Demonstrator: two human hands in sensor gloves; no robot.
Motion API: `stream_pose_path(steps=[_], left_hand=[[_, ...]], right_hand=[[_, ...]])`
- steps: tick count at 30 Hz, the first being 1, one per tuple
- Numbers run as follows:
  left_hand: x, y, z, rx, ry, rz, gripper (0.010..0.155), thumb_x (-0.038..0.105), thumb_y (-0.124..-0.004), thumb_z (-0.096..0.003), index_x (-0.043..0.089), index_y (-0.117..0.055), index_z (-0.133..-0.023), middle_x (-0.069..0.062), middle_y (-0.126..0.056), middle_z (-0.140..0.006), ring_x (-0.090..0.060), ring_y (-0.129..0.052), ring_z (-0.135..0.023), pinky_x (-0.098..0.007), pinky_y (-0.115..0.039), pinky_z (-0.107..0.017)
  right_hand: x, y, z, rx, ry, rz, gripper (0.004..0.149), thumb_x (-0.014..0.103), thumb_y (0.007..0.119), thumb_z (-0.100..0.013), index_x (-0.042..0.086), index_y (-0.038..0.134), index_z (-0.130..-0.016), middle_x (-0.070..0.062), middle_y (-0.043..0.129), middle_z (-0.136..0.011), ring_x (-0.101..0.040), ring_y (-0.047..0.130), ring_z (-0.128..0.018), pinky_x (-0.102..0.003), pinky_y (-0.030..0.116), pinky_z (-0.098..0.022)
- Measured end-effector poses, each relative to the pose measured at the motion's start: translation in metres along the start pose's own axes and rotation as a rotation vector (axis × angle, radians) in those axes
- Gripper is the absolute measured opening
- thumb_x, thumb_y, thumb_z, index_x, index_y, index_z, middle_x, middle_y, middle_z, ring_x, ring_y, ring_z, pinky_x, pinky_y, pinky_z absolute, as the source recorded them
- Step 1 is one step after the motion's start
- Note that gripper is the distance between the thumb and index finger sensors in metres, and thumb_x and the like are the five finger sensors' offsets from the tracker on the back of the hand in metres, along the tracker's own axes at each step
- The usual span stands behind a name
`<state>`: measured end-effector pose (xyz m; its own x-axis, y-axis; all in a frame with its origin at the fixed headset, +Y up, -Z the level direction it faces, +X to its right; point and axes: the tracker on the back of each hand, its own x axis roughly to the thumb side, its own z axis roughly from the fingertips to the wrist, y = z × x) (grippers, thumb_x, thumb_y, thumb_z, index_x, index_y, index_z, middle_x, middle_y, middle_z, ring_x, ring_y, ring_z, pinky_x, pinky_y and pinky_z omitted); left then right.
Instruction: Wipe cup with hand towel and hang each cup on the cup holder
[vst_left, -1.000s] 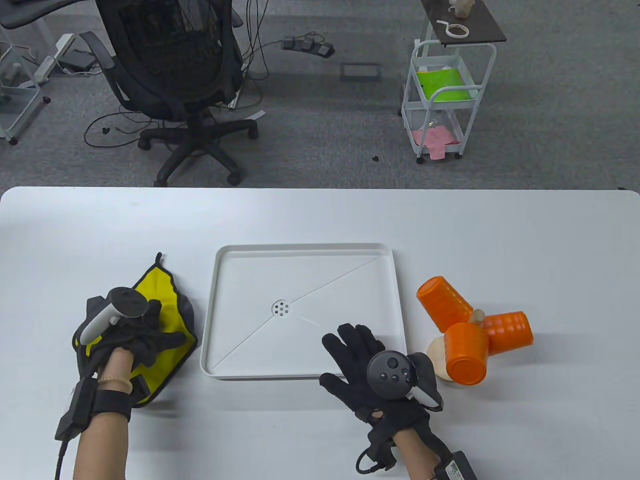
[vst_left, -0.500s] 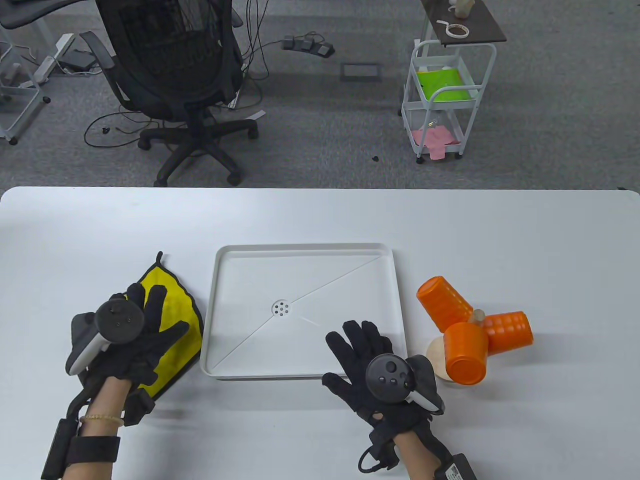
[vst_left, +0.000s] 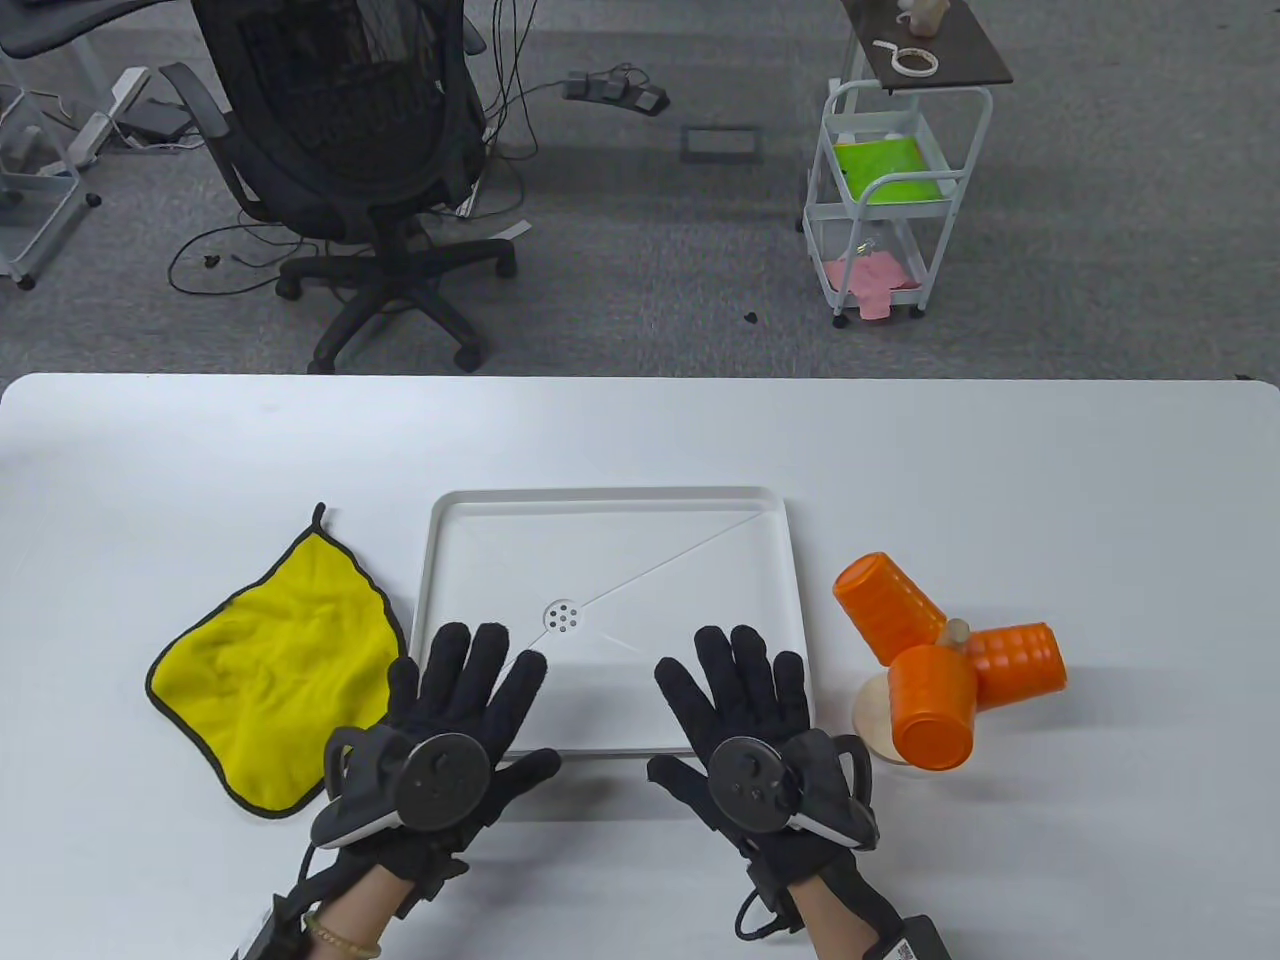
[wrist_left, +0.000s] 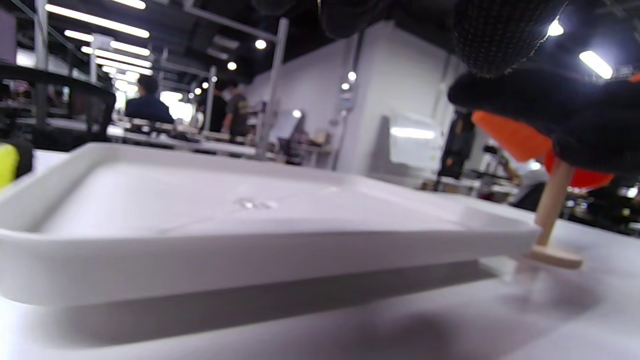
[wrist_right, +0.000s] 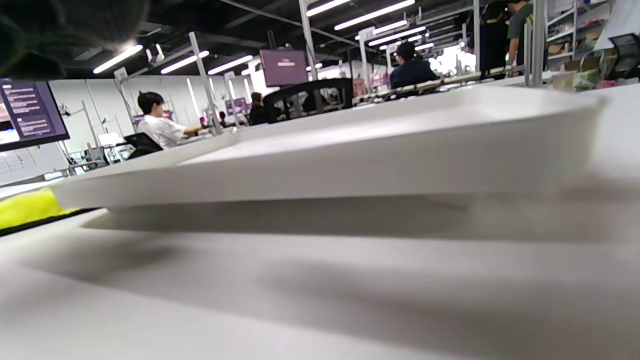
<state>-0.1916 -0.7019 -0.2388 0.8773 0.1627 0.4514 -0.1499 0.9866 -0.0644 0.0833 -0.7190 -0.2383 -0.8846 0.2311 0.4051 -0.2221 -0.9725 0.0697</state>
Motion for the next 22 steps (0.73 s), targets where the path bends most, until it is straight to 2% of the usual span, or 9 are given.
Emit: stream_pose_path(steps=[7,22], left_hand=[[-0.001,-0.037,-0.010,-0.085,0.012,0.022,0.081,0.071,-0.059,-0.0581,0.034,-0.024,-0.121,-0.010,-0.014,-0.128,-0.041,-0.001,-0.110,-0.076,-0.017,-0.066],[-0.008,-0.045,-0.009,-0.109,0.016,0.064,0.080,0.070,-0.060,-0.0581,0.034,-0.024,-0.120,-0.010,-0.014,-0.128,-0.040,0.001,-0.109,-0.076,-0.016,-0.066]], right_hand=[[-0.001,0.006,-0.003,0.048,0.017,0.036,0.081,0.068,0.057,-0.054,0.036,0.019,-0.117,-0.011,0.003,-0.121,-0.035,-0.010,-0.104,-0.057,-0.004,-0.069],[-0.001,0.009,-0.004,0.063,0.011,0.004,0.079,0.066,0.058,-0.054,0.034,0.023,-0.117,-0.014,0.008,-0.121,-0.038,-0.005,-0.104,-0.058,0.000,-0.070]])
